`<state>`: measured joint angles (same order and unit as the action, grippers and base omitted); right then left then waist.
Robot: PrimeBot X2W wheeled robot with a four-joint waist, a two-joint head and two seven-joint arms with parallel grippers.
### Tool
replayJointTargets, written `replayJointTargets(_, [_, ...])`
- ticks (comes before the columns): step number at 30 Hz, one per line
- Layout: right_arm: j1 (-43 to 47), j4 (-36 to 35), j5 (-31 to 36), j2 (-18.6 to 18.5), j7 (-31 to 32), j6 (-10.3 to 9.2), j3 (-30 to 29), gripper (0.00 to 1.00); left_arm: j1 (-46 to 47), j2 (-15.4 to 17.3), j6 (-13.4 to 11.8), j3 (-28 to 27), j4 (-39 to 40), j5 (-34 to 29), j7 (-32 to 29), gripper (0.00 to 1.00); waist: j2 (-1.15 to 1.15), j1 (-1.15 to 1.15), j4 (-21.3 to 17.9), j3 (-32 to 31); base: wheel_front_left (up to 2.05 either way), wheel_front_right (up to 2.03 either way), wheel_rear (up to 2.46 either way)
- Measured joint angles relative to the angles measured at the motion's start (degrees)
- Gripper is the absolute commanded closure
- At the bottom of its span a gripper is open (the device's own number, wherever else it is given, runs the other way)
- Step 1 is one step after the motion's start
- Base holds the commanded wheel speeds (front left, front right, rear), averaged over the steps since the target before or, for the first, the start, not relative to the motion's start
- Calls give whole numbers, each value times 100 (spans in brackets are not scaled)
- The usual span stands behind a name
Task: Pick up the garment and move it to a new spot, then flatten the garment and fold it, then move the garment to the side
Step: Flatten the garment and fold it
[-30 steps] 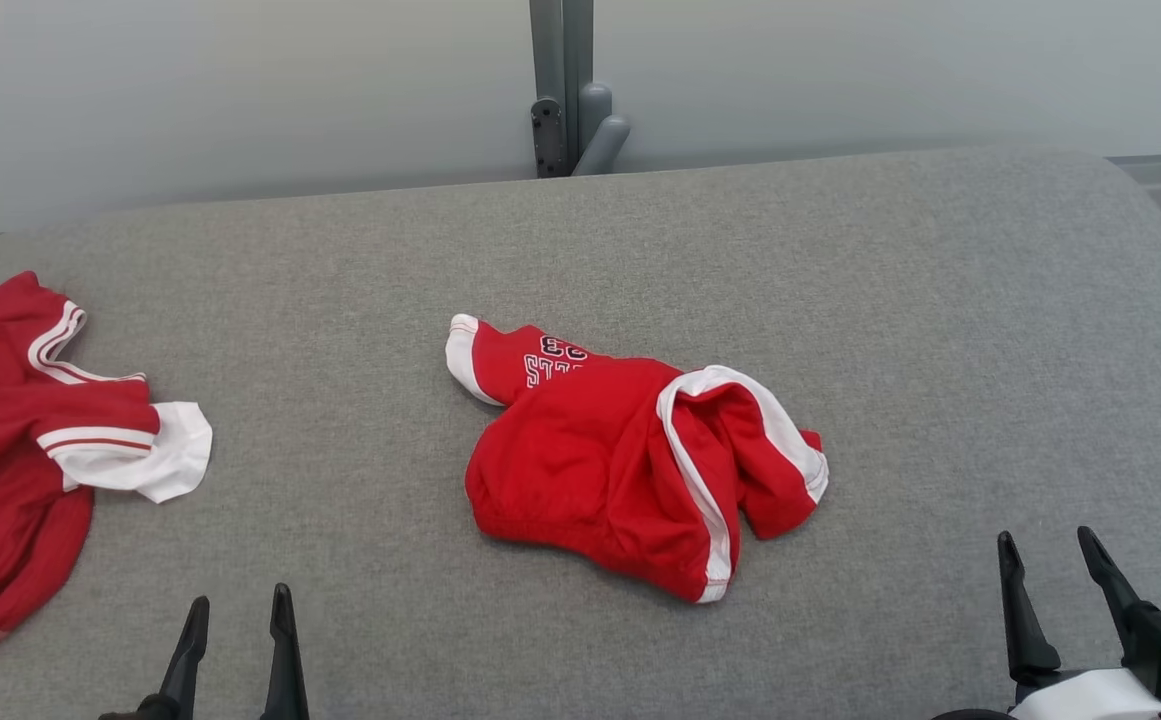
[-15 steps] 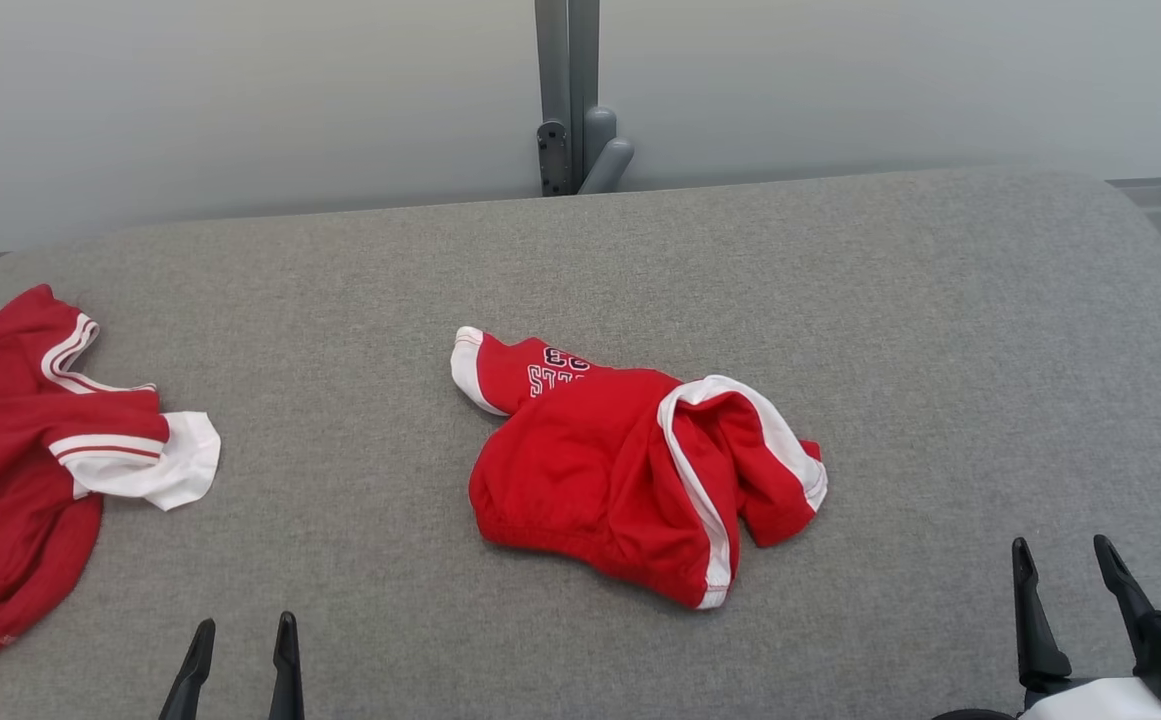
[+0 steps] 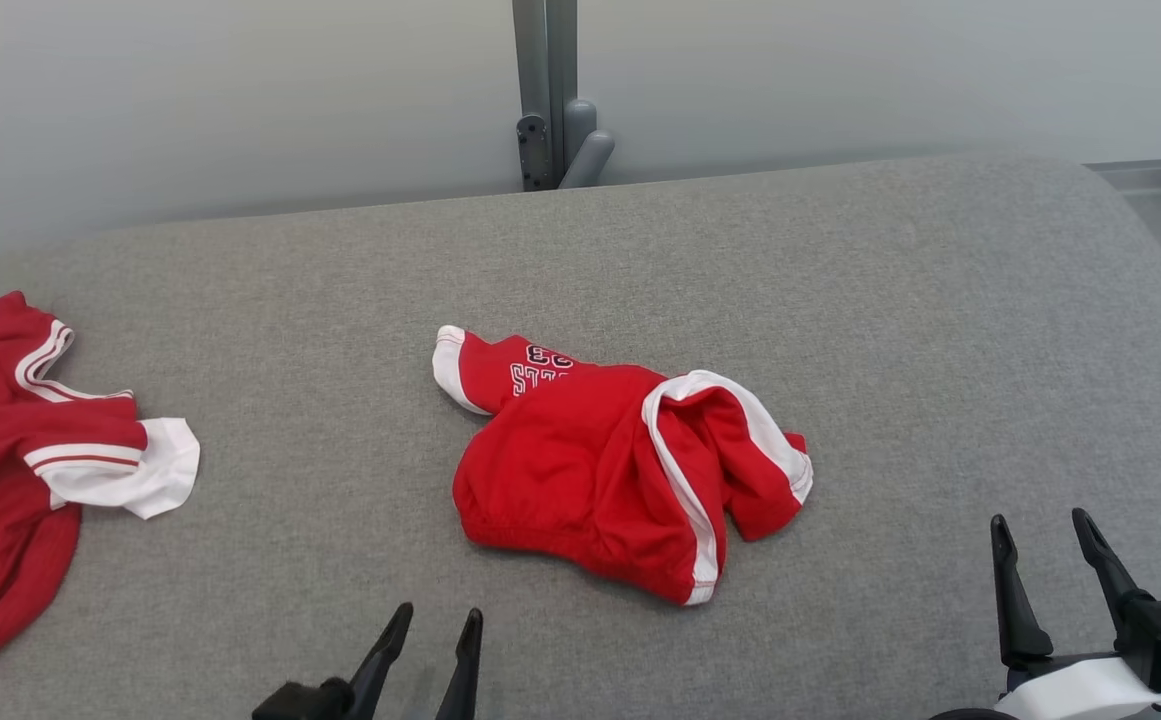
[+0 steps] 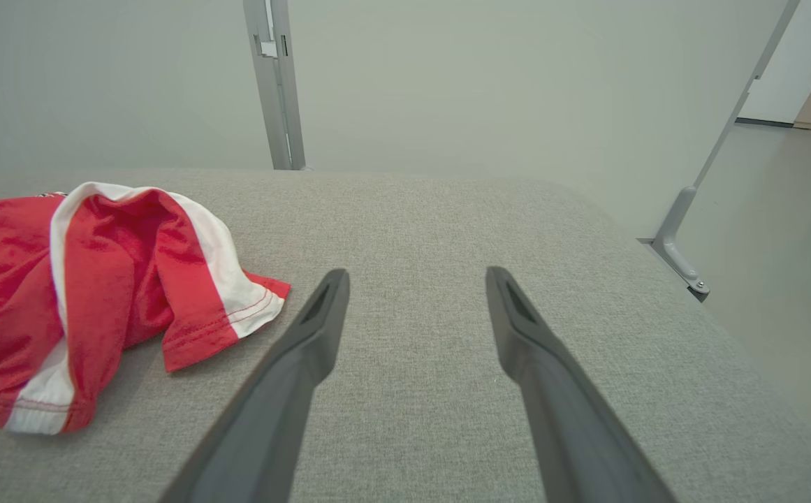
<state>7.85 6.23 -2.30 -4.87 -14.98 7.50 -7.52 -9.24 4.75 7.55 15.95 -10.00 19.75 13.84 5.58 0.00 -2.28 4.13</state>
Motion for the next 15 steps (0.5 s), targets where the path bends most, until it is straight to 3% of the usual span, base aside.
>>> replayJointTargets(6, [-135, -98, -1, -33, 0, 0, 189, 0, 756, -93, 0, 810, -579, 975, -854, 0, 0, 0, -174, 131, 0, 0, 0])
replayJointTargets(10, [-177, -140, -1, -30, 0, 0, 234, 0, 1031, -154, 0, 972, -744, 1410, -1278, 0, 0, 0, -293, 234, 0, 0, 0])
replayJointTargets(15, [-238, -197, -16, 31, 0, 0, 168, 0, 1185, -179, -91, 1301, -778, 2878, -1951, 0, 0, 0, -510, 428, 0, 0, 0])
